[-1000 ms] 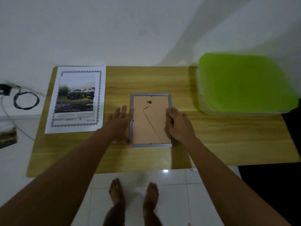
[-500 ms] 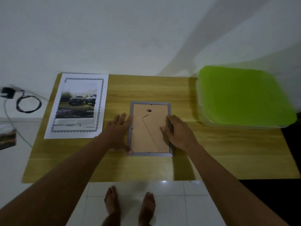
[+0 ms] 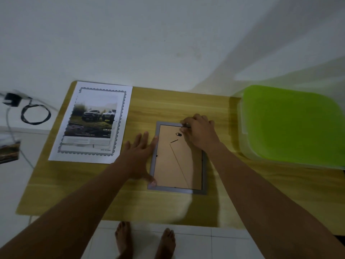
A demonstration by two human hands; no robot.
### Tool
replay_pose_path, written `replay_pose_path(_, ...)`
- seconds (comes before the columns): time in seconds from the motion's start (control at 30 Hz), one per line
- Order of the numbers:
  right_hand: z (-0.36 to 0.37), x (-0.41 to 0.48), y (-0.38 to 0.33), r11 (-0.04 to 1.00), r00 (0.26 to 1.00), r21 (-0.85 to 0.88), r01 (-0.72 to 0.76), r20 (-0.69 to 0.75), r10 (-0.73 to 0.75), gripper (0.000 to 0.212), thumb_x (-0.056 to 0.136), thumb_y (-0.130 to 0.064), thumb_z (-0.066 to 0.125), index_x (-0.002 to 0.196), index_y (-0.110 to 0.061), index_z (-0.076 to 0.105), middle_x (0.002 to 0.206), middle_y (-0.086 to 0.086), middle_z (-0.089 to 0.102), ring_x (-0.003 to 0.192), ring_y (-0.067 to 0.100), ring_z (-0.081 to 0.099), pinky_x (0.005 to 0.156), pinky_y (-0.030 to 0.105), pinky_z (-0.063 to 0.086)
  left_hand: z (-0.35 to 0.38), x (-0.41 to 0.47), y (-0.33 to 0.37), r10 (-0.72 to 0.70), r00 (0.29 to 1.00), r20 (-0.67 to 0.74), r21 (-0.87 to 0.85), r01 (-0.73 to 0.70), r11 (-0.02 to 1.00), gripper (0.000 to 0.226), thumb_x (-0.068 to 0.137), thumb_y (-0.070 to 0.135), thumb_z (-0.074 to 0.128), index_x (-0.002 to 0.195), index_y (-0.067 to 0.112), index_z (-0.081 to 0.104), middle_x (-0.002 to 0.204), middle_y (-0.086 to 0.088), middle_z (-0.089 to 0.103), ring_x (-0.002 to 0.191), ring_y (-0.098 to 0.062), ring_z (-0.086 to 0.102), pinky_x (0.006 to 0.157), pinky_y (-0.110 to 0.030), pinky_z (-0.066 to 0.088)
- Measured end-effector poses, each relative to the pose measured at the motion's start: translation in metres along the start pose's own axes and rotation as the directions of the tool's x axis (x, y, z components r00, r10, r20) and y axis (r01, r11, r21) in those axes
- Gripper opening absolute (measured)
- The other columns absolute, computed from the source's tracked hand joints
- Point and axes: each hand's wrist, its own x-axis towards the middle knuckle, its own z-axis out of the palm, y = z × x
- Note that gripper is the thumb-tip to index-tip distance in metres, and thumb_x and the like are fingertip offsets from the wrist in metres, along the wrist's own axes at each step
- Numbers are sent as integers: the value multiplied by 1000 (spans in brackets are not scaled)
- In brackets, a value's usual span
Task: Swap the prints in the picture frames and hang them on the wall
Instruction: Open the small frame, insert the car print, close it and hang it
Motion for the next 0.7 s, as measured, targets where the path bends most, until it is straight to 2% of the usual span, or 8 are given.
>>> replay_pose_path(0.13,-1,5,-2,999,1000,37,-4,-24,5,24,99,-39,51,117,-27,62,112,4,55,113,27,45,93,45,31,0,-1,0,-3,1000,-8,-9,3,1000,151,50,76,75,145,31,-33,153,-8,-38,142,-32,-31,115,-58,-5)
replay_pose_path(0.47,2,7,-4,1000,997,26,3,-75,-1,22,99,-31,50,113,-25,65,109,2,58,109,26,48,88,43,33,-2,-3,1,-6,1000,-7,-18,6,1000,150,52,73,76,145,31,-33,151,-6,-40,141,-30,-33,115,-55,-9)
replay_pose_path(0.7,1,6,-4,999,998,36,-4,-69,6,24,100,-38,48,114,-26,64,109,2,57,110,27,50,90,44,35,-2,-3,1,-7,1000,-15,-8,7,1000,149,51,74,75,146,31,-32,152,-6,-39,141,-30,-33,115,-54,-8)
